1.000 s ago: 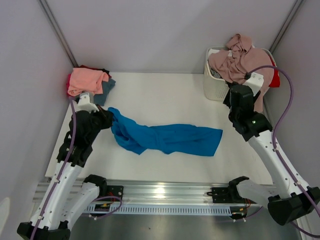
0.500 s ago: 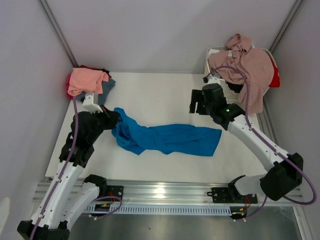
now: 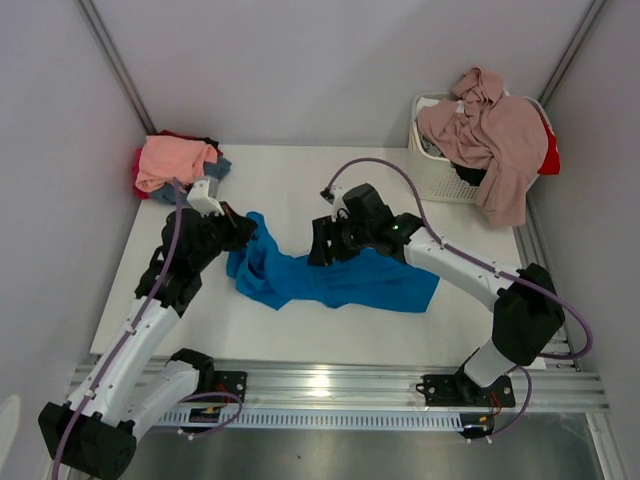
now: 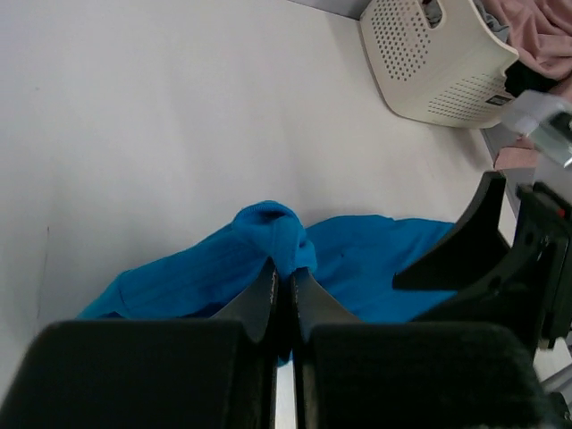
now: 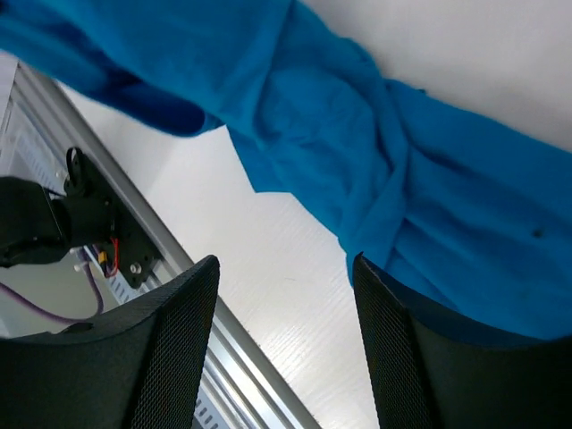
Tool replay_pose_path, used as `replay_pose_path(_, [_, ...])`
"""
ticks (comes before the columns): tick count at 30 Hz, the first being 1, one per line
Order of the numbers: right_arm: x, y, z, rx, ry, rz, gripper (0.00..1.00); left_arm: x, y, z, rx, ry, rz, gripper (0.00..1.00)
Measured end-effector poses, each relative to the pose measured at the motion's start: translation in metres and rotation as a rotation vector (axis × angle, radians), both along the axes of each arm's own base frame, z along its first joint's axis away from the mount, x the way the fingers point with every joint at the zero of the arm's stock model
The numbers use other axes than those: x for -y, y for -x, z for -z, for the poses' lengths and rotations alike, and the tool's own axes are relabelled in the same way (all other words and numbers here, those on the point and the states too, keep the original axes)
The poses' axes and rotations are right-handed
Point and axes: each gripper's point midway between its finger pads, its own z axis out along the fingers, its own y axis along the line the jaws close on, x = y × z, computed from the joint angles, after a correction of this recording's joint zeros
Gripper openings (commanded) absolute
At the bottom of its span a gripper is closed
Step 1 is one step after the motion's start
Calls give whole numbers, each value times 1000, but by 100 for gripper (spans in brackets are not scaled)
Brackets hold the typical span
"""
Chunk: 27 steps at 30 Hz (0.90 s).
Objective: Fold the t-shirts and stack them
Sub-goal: Flatten out the tshirt
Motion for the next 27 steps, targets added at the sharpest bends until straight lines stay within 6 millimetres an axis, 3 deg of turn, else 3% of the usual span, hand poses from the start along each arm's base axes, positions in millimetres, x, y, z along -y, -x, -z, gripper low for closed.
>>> replay_pose_path(5, [-12, 14, 28, -44, 42, -52, 64, -5, -16, -14, 20, -29, -41, 1])
replay_pose_path(9, [4, 19, 75, -100, 151, -18, 61, -5, -20, -31, 69, -20, -47, 0])
replay_pose_path(13, [24, 24, 113, -136, 258, 24, 57, -5, -21, -32, 72, -19, -48, 0])
replay_pose_path(19, [35, 23, 137, -132, 345, 61, 47, -6, -21, -32, 74, -24, -53, 0])
replay_pose_path(22, [41, 32, 149, -138, 388, 58, 46, -7, -21, -33, 79, -28, -57, 0])
replay_pose_path(27, [41, 38, 154, -128, 405, 52, 42, -8, -20, -34, 83, -28, -57, 0])
